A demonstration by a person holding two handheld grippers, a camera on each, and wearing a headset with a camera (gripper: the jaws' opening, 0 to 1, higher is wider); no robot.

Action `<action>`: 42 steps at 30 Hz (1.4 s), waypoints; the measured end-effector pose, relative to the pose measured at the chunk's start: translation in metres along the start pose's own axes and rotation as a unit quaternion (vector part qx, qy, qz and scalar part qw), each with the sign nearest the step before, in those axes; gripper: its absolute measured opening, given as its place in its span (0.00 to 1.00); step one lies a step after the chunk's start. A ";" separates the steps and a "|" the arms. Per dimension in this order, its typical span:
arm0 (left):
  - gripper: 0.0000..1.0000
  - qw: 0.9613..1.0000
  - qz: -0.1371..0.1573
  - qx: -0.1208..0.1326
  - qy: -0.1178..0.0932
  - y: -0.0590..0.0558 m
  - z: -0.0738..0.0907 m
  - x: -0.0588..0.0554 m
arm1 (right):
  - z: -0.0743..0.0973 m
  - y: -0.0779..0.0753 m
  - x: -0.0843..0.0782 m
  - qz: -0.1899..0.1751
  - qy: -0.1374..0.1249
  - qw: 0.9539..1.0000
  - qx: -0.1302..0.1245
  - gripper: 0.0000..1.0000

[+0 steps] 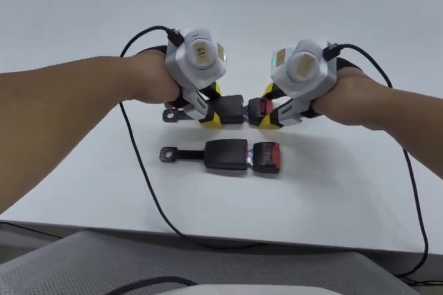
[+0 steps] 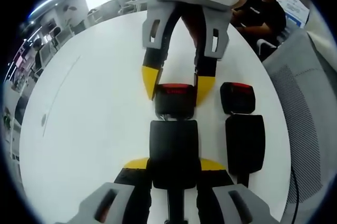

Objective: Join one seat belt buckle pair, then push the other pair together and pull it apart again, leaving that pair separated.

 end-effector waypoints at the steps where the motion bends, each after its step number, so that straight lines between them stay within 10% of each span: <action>1: 0.32 1.000 0.000 0.000 0.001 0.000 0.000 0.000 | 0.000 0.000 0.000 0.000 0.001 1.000 0.000 0.32; 19: 0.32 1.000 0.004 0.000 -0.003 0.001 0.000 -0.002 | 0.013 -0.002 -0.023 -0.013 0.000 1.000 -0.008 0.33; 42: 0.33 1.000 0.005 0.003 -0.001 -0.004 0.001 0.003 | 0.066 -0.022 -0.099 -0.045 0.027 0.998 -0.034 0.33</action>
Point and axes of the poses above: the centre of the closed fingertips' face, and the gripper's own axes: z roughly backward along the fingers, y roughly to its left, x roughly out of its top, the point moved 3 cm from there along z, roughly backward along the fingers, and after that the axes turned 10 degrees about -z, right-handed, at the moved point
